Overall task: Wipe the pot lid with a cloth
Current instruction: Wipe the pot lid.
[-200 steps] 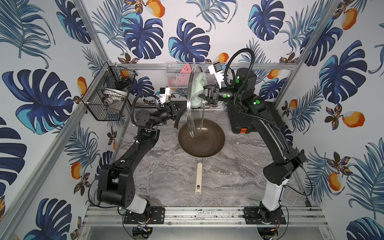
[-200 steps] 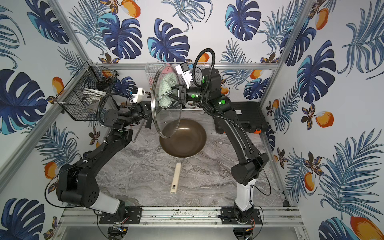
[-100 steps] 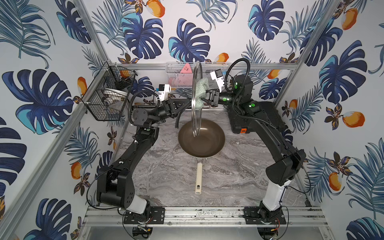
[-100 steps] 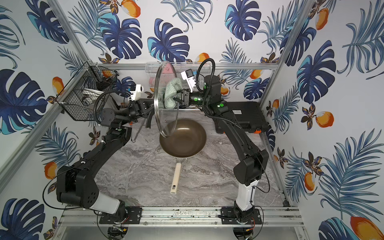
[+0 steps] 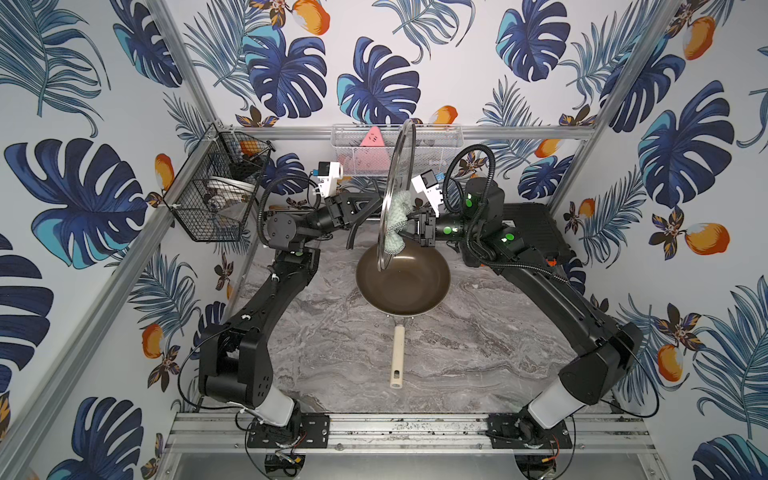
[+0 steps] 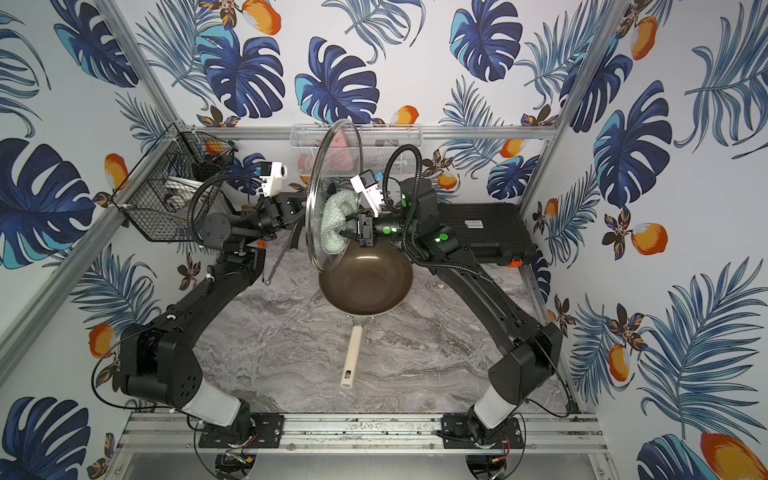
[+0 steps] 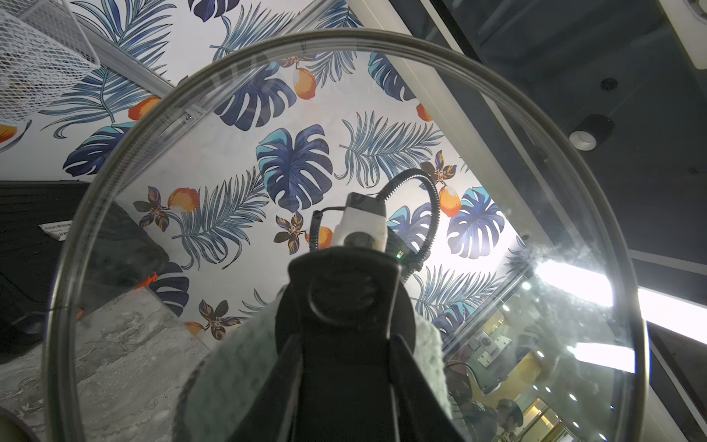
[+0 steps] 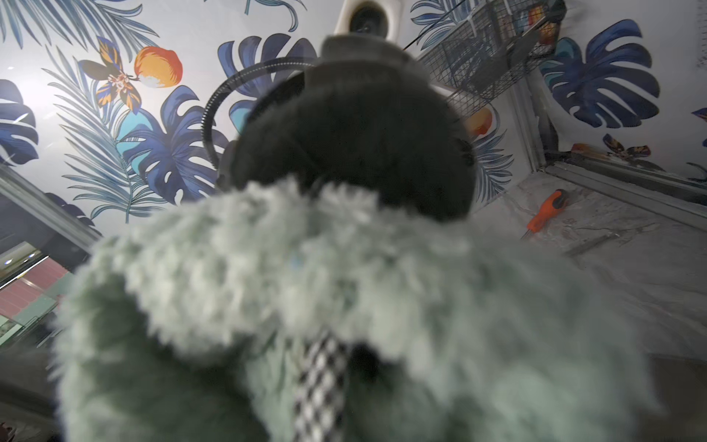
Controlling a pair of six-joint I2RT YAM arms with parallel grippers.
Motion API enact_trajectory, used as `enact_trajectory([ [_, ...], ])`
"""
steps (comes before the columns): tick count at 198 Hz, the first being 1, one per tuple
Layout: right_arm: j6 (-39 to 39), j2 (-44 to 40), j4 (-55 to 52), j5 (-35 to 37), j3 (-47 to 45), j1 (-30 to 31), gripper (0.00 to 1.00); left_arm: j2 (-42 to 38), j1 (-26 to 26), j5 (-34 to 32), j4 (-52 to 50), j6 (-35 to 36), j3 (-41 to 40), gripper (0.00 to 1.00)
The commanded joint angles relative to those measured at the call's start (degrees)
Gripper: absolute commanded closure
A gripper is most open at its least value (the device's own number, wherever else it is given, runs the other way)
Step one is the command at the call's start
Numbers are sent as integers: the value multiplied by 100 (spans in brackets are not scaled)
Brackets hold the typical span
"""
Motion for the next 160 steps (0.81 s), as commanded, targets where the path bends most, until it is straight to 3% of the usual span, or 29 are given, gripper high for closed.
enact_trajectory([
  [1, 8, -252, 227, -354, -32, 111, 100, 20, -31, -473, 505, 130, -59, 100],
  [46, -312, -262, -267, -41, 606, 103, 100, 38, -31, -500, 768, -25, -223, 100],
  [105, -693, 492, -838, 452, 1621, -90, 100, -67, -31, -454, 1017, -267, -261, 100],
  [160, -557, 993, -594, 510, 1735, -533, 100, -278, -31, -405, 1059, -388, -261, 100],
])
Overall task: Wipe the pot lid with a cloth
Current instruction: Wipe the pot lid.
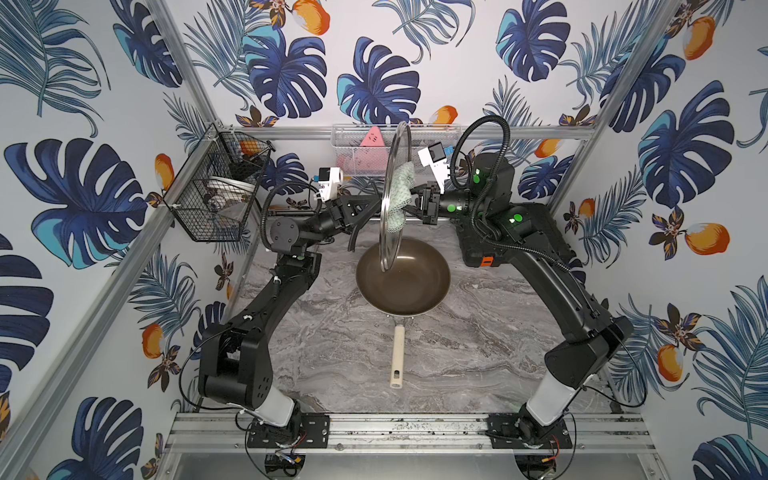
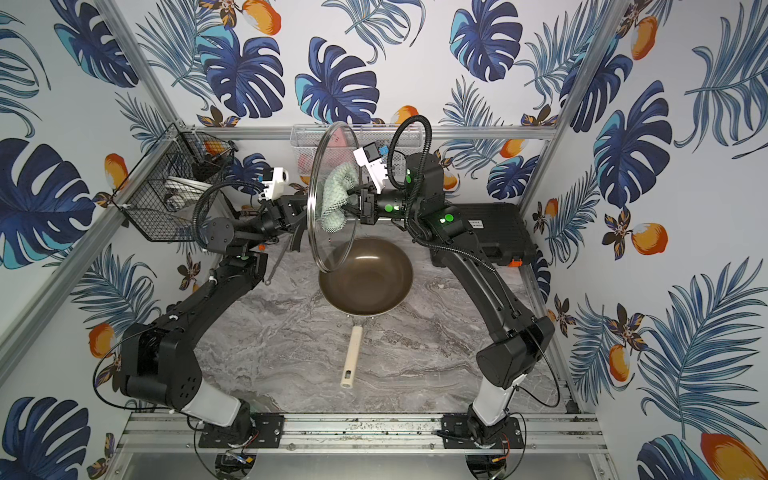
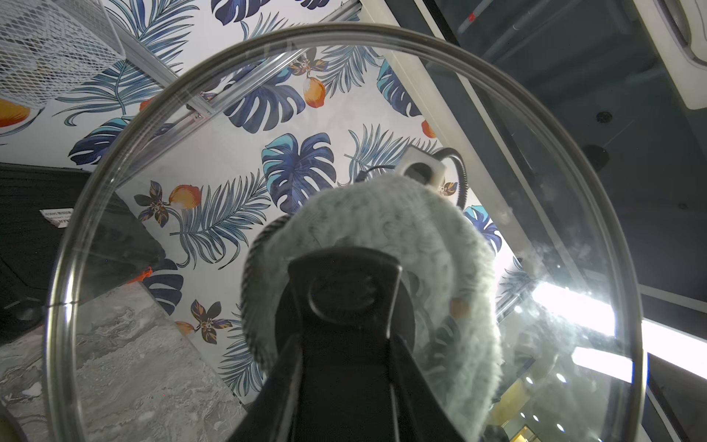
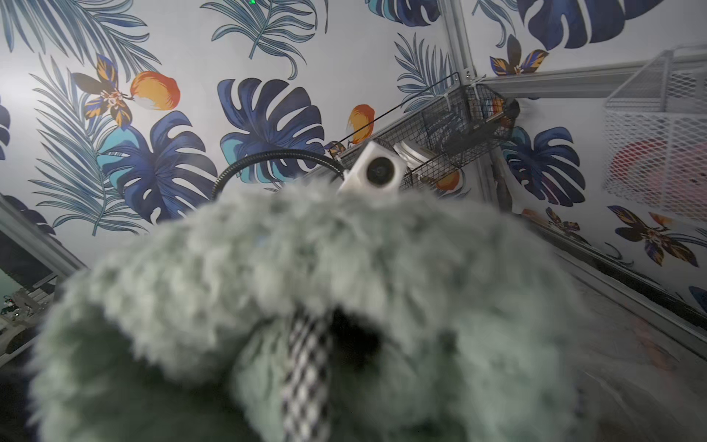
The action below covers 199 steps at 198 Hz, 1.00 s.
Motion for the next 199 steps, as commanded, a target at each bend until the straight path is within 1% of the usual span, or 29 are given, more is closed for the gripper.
enact_trajectory([
  [1, 28, 158, 101, 144, 1, -125, 100, -169, -12, -166, 960, -97, 42, 100],
  [26, 120, 272, 251, 38, -207, -164, 100, -196, -12, -191, 889, -40, 112, 100],
  [48, 276, 204, 543, -122, -683, -155, 100, -144, -12, -234, 889, -62, 250, 100],
  [67, 403, 39, 825, -225, -1193, -134, 100, -108, -12, -261, 850, -29, 351, 100],
  [116, 432, -569, 971, -327, -2196, 127, 100, -25, -12, -288, 619, 221, 442, 100],
  [145, 689, -1028, 1352, -421, -2794, 335, 100, -15, -12, -283, 85, 707, 435, 100],
  [168, 1030, -1444, 1799, -527, -3181, 400, 100, -117, -12, -253, -623, 1384, 297, 100],
  [185, 1116, -1673, 1844, -549, -3203, 401, 100, -232, -12, -244, -1308, 2003, 192, 100],
  [199, 1061, -1768, 1674, -564, -3039, 399, 100, -303, -11, -261, -1784, 2418, 115, 100],
])
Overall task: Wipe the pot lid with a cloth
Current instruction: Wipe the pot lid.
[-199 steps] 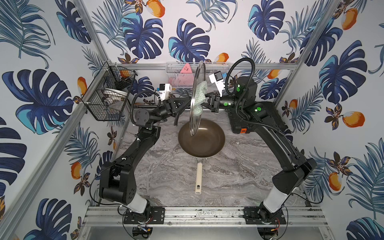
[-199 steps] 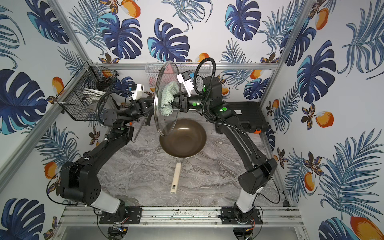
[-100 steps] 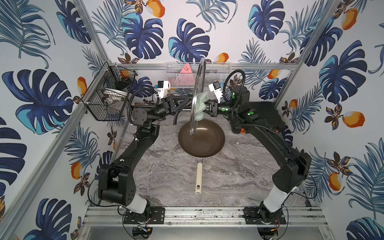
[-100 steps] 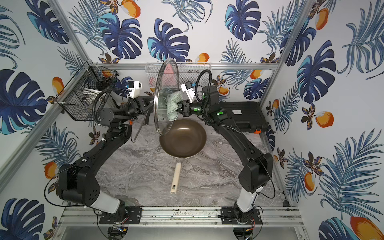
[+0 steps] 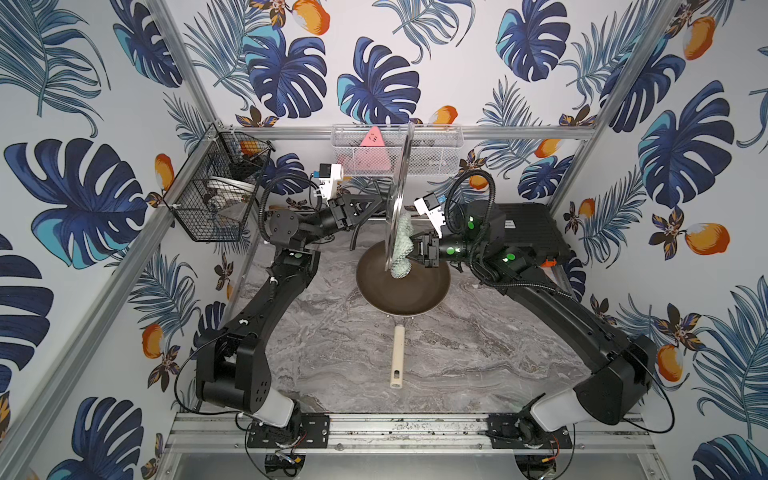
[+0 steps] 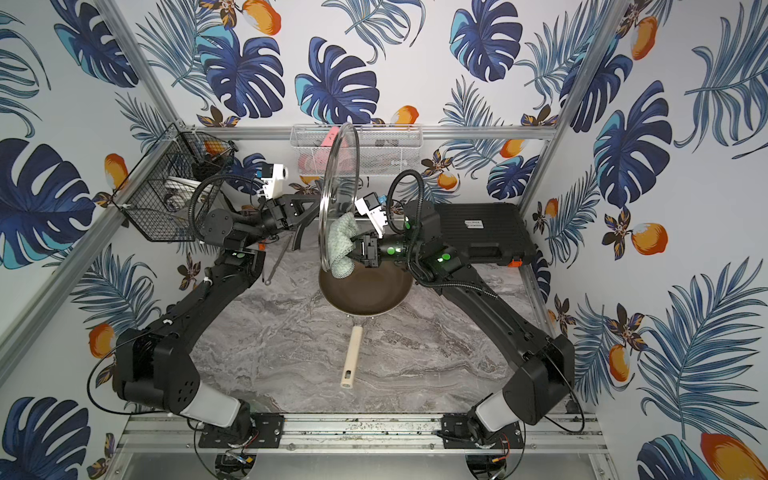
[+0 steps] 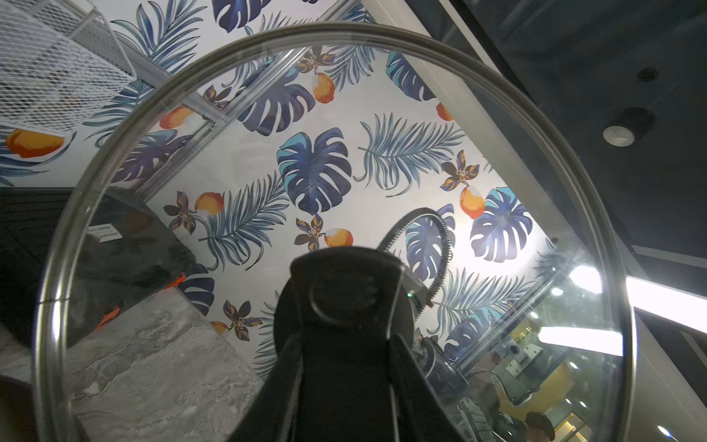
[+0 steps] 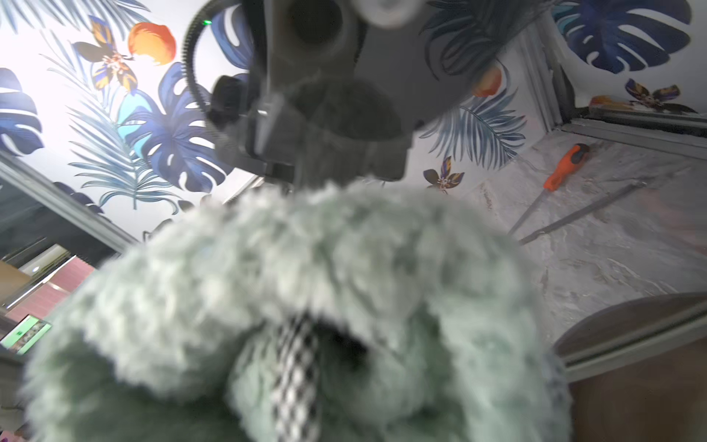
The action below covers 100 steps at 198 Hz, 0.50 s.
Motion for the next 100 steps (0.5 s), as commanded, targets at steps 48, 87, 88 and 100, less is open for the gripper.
enact_trajectory([
  [48, -558, -152, -693, 303, 1106, -38, 100, -237, -5, -257, -1199, 1603, -261, 100],
  [87, -834, 57, -1272, 677, 1671, -411, 100, -492, -5, -218, -3212, 3164, -106, 100],
  [88, -829, 59, -1275, 678, 1679, -424, 100, -502, -5, -224, -3295, 3231, -100, 100],
  [100, -839, 77, -1382, 692, 1773, -619, 100, -598, -5, -364, -4345, 4052, 91, 100],
])
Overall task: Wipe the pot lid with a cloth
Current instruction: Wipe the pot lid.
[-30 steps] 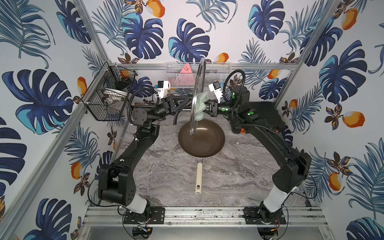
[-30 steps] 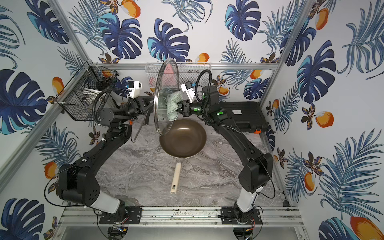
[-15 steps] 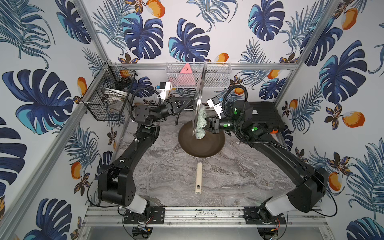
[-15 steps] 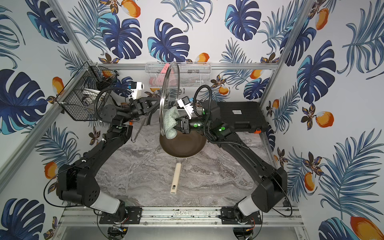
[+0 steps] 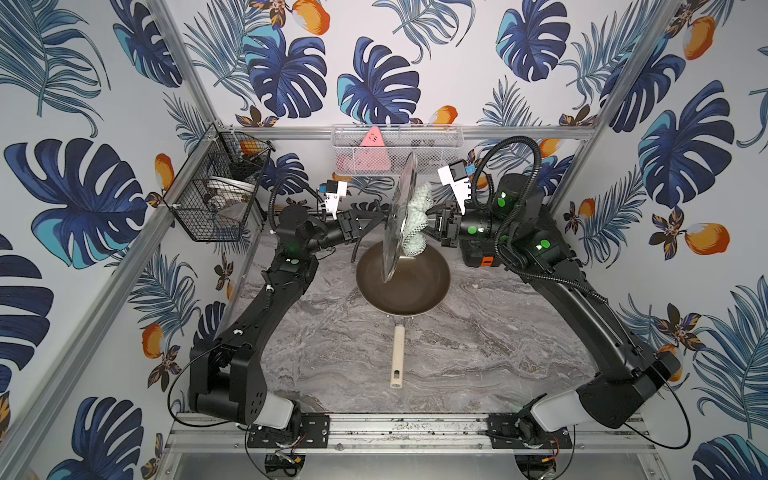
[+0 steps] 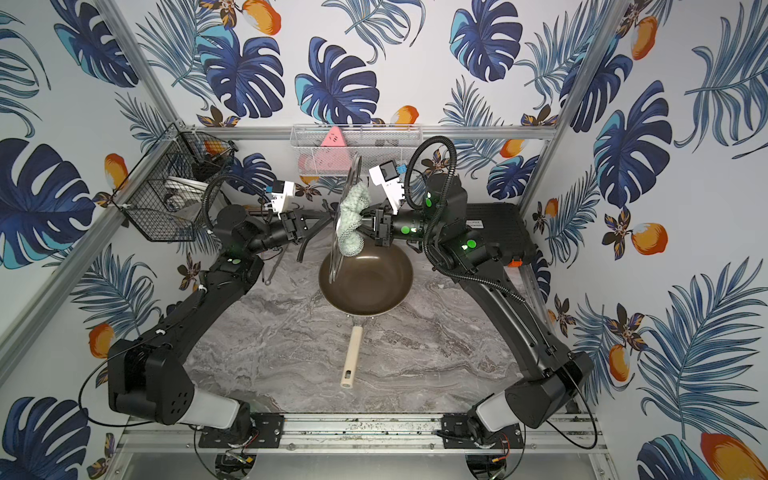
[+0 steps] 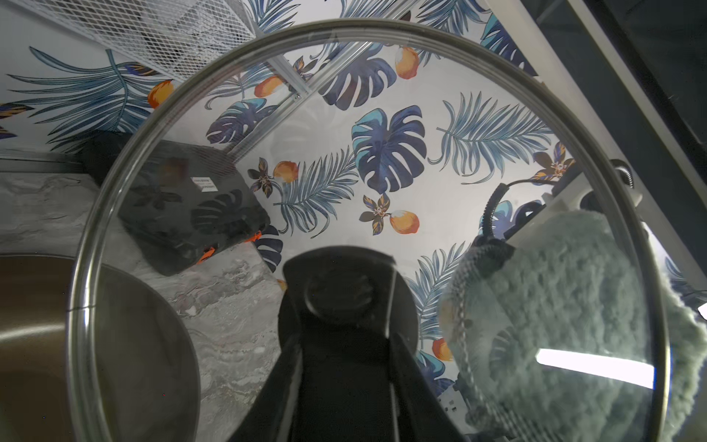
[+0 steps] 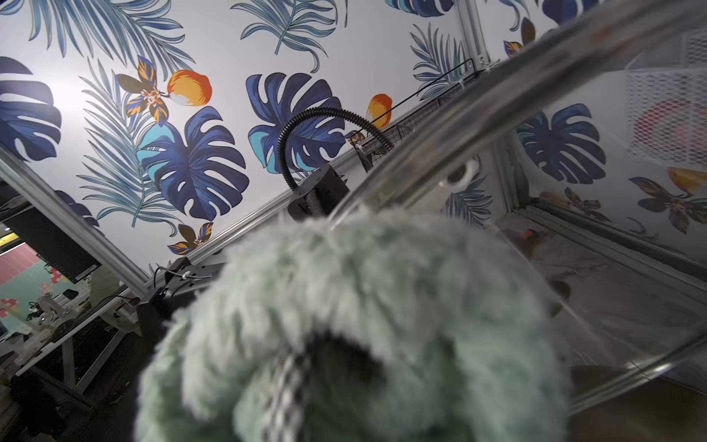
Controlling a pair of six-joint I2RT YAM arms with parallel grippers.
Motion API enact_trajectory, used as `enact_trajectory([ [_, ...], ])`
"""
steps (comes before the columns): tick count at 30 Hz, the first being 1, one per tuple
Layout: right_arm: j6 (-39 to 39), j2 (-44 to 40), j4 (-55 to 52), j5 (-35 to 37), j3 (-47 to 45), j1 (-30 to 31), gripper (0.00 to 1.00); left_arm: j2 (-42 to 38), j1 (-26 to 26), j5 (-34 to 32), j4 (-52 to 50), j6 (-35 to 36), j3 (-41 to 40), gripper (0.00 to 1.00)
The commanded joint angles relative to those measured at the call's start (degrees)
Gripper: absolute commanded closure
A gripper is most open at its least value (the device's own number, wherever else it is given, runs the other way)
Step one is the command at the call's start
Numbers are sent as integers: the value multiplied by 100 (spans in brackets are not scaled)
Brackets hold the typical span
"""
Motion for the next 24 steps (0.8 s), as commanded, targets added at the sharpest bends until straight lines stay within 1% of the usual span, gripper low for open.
enact_trajectory([
  [1, -220, 36, -246, 207, 202, -266, 100, -214, -10, -203, -1620, 1903, 305, 100],
  [2, -236, 38, -331, 221, 255, -367, 100, -259, -14, -336, -2248, 2385, 459, 100],
  [5, -405, 11, -718, 335, 393, -671, 100, -307, -23, -839, -3679, 3483, 831, 100],
  [11, -1010, 62, -2062, 785, 930, -741, 100, -215, -142, -1959, -5316, 4704, 1384, 100],
  [16, -1167, 72, -2640, 1067, 911, -701, 100, -48, -425, -2963, -6041, 5276, 1731, 100],
  [20, -1307, 114, -3010, 1337, 674, -626, 100, 122, -720, -3582, -6322, 5551, 1935, 100],
  [24, -1494, 195, -3471, 1815, 350, -437, 100, 358, -996, -4117, -6555, 5736, 2181, 100],
])
